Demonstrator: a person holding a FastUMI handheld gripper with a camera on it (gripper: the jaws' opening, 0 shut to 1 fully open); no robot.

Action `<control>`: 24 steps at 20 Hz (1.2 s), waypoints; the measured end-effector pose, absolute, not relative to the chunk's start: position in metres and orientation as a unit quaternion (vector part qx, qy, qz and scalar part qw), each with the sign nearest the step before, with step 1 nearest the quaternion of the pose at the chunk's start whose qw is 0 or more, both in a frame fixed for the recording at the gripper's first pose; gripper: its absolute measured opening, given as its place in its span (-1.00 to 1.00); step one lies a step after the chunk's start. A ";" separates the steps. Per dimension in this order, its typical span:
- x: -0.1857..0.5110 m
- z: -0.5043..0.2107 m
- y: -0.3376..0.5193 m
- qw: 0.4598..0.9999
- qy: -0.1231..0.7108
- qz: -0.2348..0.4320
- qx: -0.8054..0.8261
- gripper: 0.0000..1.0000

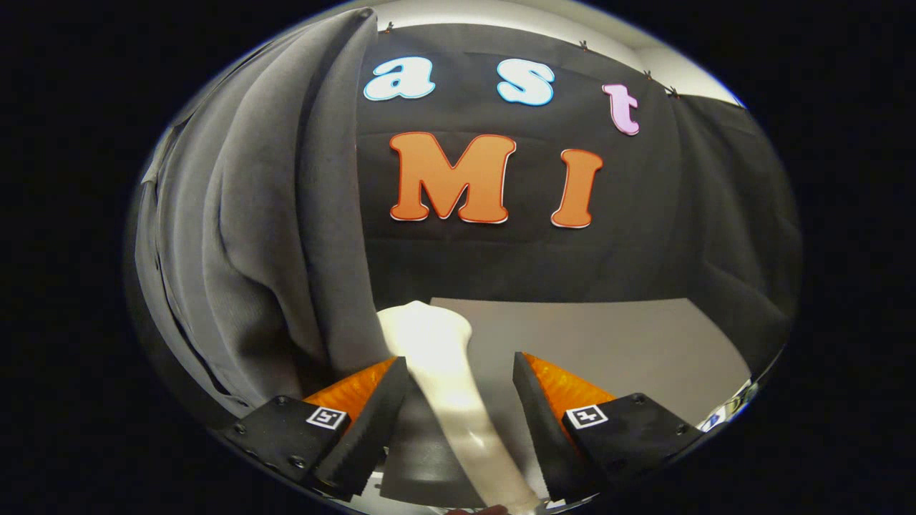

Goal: Iron the clothes twice with a garment steamer, once on the left side and once on the right side.

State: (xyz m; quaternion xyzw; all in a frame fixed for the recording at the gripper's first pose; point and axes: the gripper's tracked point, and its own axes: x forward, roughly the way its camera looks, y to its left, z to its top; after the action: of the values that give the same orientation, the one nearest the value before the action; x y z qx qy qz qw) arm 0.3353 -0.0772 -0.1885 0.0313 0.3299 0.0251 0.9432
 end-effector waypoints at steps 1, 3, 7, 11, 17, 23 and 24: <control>0.332 -0.204 -0.084 0.938 0.345 0.021 0.034 0.91; 0.329 -0.219 -0.086 0.932 0.359 0.022 0.045 0.93; 0.335 -0.224 -0.099 0.935 0.348 0.019 0.072 0.93; 0.328 -0.223 -0.116 0.936 0.346 -0.029 0.062 0.42; 0.316 -0.191 -0.142 0.954 0.279 -0.104 0.031 0.04; 0.287 -0.163 -0.127 0.970 0.215 -0.113 -0.016 -0.15; 0.282 -0.156 -0.122 0.972 0.202 -0.114 -0.025 -0.15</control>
State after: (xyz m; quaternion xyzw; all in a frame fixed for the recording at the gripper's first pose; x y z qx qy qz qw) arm 0.2818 -0.1219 -0.1560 -0.0254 0.2020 -0.1135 0.9724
